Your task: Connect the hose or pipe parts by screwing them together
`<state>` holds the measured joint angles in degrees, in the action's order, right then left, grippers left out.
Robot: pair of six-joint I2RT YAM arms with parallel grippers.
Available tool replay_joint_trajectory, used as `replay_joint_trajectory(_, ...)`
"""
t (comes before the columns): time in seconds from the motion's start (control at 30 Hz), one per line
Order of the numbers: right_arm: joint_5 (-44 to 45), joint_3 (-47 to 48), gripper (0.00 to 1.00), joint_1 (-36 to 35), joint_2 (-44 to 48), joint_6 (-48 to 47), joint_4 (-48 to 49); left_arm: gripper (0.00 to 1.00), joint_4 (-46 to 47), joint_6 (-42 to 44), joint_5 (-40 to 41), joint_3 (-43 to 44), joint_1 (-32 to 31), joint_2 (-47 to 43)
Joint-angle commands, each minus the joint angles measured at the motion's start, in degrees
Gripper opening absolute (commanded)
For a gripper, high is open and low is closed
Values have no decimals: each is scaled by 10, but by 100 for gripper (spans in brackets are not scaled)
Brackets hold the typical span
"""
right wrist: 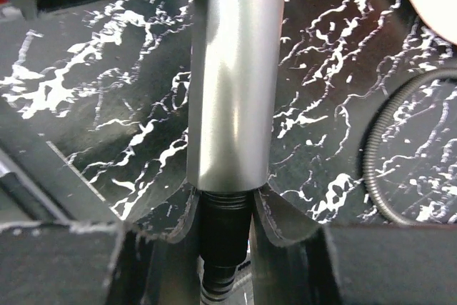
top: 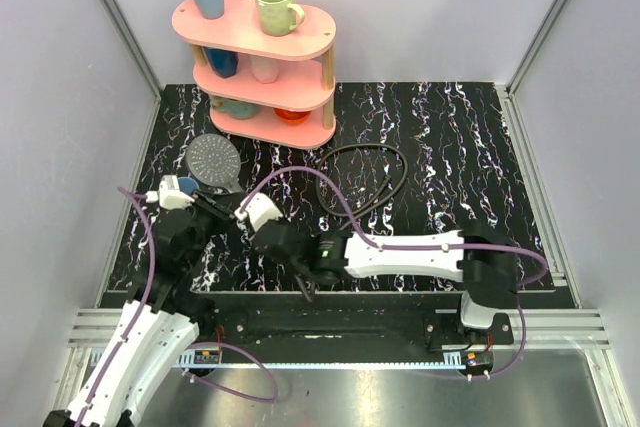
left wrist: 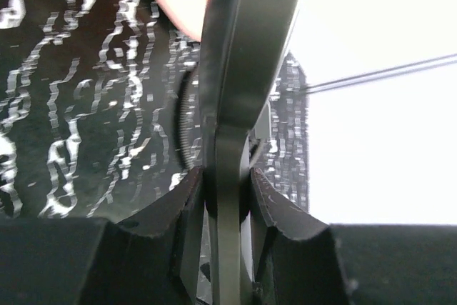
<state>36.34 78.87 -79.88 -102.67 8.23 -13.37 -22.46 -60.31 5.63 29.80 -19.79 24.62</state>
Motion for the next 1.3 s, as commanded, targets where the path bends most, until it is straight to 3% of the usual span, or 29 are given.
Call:
replay_joint_trajectory(0.0,-183,-67,0,65,102,23,127,0,175,-1,-102,-47,-2,-56)
replay_joint_trajectory(0.27,-509,-155,0,179,156,81,272,0,390,-26,-173,-159,-2,-90)
replay_joint_trajectory(0.57,-810,-195,0,269,129,221,446,0,479,-19,-207,-188,-2,-69)
replay_joint_trajectory(0.63,-831,-209,0,278,118,263,507,0,465,-18,-200,-184,-2,-65)
replay_joint_trajectory(0.8,-873,-204,0,285,96,299,552,0,487,-19,-205,-184,-2,-48)
replay_joint_trajectory(0.97,-892,-184,4,286,75,312,523,0,464,-4,-203,-166,-2,-37)
replay_joint_trajectory(1.0,-886,-187,7,286,78,307,505,0,449,-2,-198,-151,-2,-34)
replay_joint_trajectory(1.03,-875,-188,22,286,82,292,491,0,406,4,-188,-141,-2,-28)
replay_joint_trajectory(1.1,-834,-189,32,286,97,276,439,0,360,27,-175,-104,-2,-20)
replay_joint_trajectory(1.13,-821,-191,44,286,104,259,423,0,325,33,-164,-94,-2,-14)
replay_joint_trajectory(1.23,-740,-199,53,285,138,216,343,0,261,39,-111,-64,-2,-15)
replay_joint_trajectory(1.27,-697,-205,61,285,148,207,326,0,250,41,-99,-55,-2,-15)
